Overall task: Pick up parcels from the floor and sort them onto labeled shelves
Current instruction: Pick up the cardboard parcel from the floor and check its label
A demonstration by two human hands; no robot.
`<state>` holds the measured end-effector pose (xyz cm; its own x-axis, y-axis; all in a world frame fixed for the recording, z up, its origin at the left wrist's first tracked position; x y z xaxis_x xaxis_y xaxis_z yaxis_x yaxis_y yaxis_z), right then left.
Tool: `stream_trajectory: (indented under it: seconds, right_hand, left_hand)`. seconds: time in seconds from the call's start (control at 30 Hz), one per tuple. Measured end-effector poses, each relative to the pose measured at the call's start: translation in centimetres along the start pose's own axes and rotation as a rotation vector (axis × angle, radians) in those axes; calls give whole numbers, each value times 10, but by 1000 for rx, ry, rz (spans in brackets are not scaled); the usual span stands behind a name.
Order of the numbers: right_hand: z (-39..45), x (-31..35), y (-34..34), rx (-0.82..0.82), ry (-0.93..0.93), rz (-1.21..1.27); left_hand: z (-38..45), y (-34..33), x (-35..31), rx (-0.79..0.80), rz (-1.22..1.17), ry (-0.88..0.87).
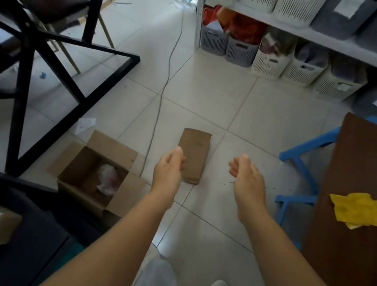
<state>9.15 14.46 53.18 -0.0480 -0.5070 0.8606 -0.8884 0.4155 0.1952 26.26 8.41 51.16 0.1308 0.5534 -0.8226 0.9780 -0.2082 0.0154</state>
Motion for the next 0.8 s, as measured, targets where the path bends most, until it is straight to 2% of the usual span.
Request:
stream_trajectory:
  seconds: [0.3,0.53,0.8]
  right_hand:
    - [102,-68,-72,15,-86,-14]
    - [228,-164,-106,120,-100,-134]
    - [361,-284,-144,208,-110,-288]
  left_hand:
    - [117,31,66,-64,45,83]
    - [247,15,152,-102,28,166]
    - [380,9,262,-81,145,176]
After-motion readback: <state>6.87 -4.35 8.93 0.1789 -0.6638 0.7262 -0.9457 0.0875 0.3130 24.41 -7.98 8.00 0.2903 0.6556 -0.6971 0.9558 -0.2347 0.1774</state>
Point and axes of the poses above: each hand's wrist, its own z-axis towards the middle knuckle, its own y-axis out of the back of the hand, x = y × z, the point moved 5 cm from there along z, towards the middle knuckle, and after that the axes turned 9 degrees about x, right-handed, at the moved point
